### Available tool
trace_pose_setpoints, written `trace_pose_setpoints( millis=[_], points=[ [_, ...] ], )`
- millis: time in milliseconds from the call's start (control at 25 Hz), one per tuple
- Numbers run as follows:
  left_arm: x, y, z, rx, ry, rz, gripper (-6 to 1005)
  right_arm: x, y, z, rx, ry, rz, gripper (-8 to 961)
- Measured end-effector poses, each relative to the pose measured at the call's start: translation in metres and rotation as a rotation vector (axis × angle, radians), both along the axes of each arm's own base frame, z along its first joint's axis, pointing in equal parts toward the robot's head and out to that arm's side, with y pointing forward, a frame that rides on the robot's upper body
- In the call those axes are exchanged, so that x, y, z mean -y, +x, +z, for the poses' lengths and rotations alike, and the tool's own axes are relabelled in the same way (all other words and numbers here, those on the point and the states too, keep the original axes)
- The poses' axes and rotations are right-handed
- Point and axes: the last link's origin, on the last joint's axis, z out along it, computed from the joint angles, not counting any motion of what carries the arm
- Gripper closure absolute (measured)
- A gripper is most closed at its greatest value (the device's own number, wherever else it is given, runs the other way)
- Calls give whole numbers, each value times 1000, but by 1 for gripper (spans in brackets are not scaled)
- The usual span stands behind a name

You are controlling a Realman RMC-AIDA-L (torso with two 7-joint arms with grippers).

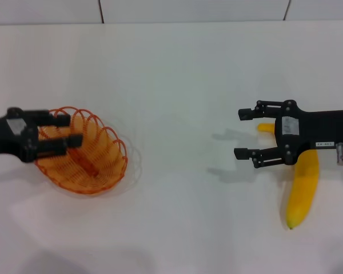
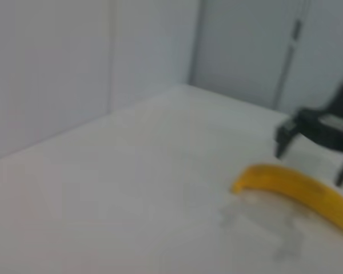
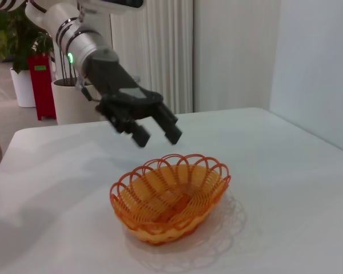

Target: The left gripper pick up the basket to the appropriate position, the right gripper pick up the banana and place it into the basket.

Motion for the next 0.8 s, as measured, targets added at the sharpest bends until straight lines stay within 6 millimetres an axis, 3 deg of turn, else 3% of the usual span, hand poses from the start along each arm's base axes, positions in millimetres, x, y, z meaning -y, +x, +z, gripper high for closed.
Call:
trace_pose_setpoints(
  millis=[200,440,800],
  points=[
    [1,-1,4,1,45,-40,400,-2,3,-2,14,16,-13,91],
    [5,5,-12,-63,-93,-66,399,-2,4,-4,19,22,-20,91],
    [-2,12,-8,-76,-93,-60,400,-3,5,-3,19,25,-35,91]
  ],
)
